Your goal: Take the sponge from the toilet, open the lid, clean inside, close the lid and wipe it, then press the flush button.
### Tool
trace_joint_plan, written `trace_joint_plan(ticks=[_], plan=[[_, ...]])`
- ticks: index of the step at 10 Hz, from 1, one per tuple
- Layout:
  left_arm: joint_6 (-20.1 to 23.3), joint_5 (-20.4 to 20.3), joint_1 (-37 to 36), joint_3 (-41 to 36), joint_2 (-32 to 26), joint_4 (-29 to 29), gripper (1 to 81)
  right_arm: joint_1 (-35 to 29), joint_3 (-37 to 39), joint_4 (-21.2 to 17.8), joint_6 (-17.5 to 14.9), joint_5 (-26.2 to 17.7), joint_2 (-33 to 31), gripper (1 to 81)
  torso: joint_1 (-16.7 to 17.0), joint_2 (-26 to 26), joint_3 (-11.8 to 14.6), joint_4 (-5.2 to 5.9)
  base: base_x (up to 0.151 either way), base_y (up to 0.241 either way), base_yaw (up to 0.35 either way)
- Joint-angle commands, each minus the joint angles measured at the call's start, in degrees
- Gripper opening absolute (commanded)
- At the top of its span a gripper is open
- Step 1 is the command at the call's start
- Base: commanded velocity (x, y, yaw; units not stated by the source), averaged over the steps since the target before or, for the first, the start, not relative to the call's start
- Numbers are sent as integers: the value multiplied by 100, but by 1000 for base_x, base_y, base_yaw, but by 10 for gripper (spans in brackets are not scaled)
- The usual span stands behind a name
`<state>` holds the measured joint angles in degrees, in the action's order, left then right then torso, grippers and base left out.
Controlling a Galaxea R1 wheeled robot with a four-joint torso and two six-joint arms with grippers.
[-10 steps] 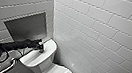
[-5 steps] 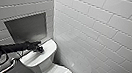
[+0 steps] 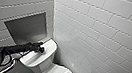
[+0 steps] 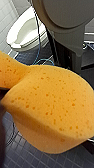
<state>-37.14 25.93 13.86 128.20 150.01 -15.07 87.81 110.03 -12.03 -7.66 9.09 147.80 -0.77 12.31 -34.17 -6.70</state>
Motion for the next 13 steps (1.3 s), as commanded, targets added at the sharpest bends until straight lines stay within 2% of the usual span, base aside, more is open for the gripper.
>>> trace_joint_plan(ticks=[1, 8, 13], plan=[[32, 307, -424, -31, 100, -128, 10, 57, -97, -36, -8, -444, -134, 10, 0, 2, 0, 0, 0, 0, 0], [32, 316, -493, -84, -58, -137, 10, 57, 52, -45, 10, -452, -55, 10, 5, 2, 2, 0, 0, 0, 0], [-38, 307, -1056, -2316, -1385, -110, 10, 5, 44, -45, 10, -452, -28, 10, 0, 2, 2, 0, 0, 0, 0]])
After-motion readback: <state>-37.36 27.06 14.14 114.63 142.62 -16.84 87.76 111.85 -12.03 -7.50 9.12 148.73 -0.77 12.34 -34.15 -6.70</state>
